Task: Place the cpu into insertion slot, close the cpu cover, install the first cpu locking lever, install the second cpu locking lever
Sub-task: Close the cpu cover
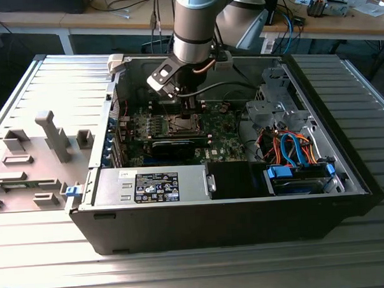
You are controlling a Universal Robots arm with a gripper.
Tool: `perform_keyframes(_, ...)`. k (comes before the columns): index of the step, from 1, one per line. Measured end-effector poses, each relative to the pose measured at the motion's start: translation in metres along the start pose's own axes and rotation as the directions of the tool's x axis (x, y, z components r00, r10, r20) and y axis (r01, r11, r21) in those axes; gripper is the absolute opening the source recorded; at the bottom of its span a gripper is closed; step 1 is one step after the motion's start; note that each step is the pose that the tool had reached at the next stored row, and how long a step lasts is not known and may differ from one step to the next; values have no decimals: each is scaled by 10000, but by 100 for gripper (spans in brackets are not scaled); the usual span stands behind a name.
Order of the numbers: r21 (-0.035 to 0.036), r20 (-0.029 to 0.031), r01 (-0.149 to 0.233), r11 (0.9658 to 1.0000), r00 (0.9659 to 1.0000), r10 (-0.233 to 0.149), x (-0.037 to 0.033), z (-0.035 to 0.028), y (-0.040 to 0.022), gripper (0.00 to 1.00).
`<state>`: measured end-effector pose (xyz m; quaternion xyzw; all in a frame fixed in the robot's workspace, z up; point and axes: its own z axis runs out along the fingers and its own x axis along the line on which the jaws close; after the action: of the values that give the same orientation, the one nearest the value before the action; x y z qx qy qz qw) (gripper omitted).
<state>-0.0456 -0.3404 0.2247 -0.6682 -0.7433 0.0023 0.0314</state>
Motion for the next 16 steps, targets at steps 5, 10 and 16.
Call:
perform_keyframes(5, 26, -20, -3, 10000, 10000, 3, 4, -137, 11, 11)
perform_keyframes(10, 27, -21, -2, 10000, 10000, 2, 7, -201, 9, 11)
perform_keyframes(16, 27, -26, 0, 10000, 10000, 0, 8, -223, 8, 11)
